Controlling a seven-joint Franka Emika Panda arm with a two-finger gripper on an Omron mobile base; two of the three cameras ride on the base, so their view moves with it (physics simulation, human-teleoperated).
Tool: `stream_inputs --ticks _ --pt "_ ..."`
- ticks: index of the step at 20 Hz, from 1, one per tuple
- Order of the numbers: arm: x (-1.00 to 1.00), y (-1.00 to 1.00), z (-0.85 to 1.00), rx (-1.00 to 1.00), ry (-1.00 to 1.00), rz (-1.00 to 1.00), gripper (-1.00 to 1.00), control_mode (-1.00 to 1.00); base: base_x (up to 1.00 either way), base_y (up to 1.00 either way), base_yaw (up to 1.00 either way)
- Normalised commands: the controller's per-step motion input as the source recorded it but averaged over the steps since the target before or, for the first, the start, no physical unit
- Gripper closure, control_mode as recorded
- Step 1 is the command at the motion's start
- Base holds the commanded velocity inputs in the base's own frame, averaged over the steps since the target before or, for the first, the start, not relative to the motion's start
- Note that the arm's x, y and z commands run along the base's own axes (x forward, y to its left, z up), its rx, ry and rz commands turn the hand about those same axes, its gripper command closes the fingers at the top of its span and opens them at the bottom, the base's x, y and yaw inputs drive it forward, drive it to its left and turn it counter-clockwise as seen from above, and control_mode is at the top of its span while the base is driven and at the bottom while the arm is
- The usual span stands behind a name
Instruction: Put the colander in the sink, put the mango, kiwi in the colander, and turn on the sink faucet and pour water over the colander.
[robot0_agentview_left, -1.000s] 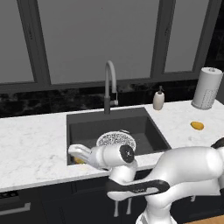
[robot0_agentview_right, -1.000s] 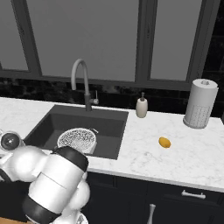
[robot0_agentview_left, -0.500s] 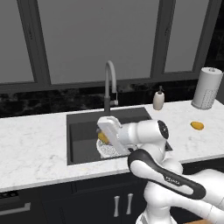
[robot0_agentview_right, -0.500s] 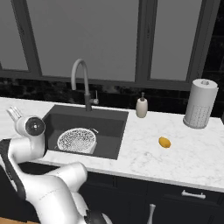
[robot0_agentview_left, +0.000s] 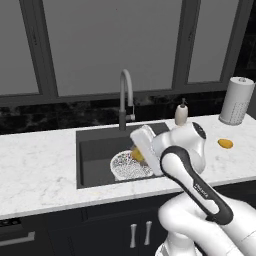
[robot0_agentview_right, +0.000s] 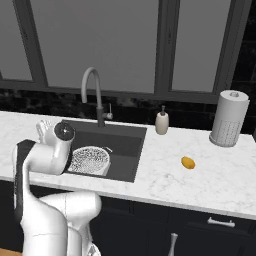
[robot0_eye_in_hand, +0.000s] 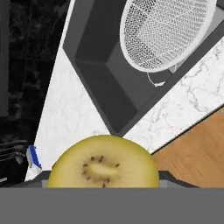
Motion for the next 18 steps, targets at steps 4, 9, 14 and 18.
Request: stream_inputs --ticks 4,9,14,18 --pt "0.47 -0.47 0.00 0.00 0.62 0.00 1.00 -1.00 0.00 0.00 0.00" --pt "0.61 -0.25 -0.02 0.01 0.45 0.00 1.00 -1.00 0.00 0.00 0.00" --pt "0.74 -0.20 -0.13 0.00 0.19 0.00 1.00 -1.00 0.00 0.00 0.00" --pt "0.66 -0.18 -0.09 0.00 0.20 0.00 1.00 -1.00 0.00 0.00 0.00"
